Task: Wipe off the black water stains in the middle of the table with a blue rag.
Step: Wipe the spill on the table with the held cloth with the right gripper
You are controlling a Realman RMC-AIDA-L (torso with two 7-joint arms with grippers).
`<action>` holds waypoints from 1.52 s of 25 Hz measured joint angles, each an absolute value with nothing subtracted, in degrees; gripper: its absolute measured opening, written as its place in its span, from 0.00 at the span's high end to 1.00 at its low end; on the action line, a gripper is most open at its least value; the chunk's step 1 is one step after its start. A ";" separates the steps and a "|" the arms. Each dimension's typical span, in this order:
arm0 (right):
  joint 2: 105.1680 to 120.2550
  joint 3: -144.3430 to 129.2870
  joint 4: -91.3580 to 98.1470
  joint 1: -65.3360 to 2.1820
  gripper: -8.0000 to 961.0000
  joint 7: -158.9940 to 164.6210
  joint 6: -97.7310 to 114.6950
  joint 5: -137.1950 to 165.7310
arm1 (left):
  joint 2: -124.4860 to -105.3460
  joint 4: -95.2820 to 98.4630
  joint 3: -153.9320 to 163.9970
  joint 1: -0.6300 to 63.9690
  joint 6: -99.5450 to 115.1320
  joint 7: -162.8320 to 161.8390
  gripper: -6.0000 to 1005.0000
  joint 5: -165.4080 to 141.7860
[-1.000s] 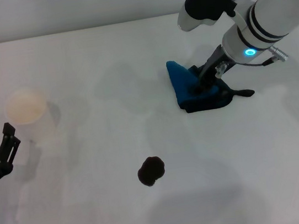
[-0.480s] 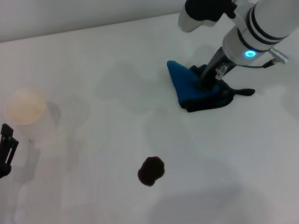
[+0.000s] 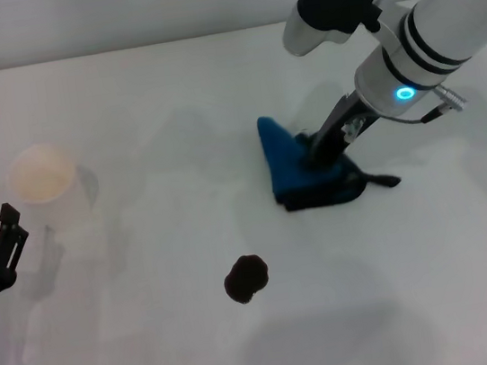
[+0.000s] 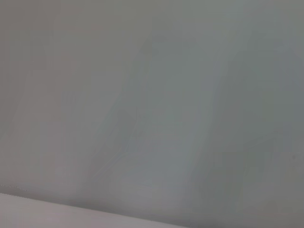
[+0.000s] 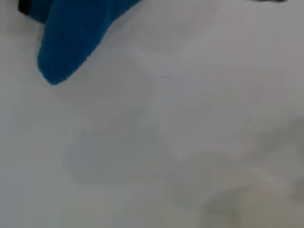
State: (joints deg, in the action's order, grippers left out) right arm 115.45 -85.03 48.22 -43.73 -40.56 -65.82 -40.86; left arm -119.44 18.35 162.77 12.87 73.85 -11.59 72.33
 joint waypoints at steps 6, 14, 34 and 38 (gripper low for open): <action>115.41 -84.86 54.08 -41.60 0.91 -43.28 -73.41 -46.49 | -119.38 18.16 162.36 13.01 74.75 -11.72 0.13 72.57; 115.62 -85.03 54.59 -39.39 0.91 -46.75 -80.44 -53.79 | -119.25 17.78 162.24 13.41 76.03 -11.76 0.13 72.74; 116.18 -99.76 42.93 -37.38 0.91 -61.34 -69.33 -74.55 | -119.27 17.79 162.24 14.77 76.04 -11.87 0.13 72.79; 116.20 -101.84 42.04 -37.19 0.91 -61.96 -65.72 -75.96 | -119.24 17.76 162.24 15.05 76.05 -11.87 0.13 72.78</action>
State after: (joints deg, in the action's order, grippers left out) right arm 116.20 -101.84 42.04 -37.19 -61.96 -65.72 -75.96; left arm -119.24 17.76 162.24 15.05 76.05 -11.87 72.78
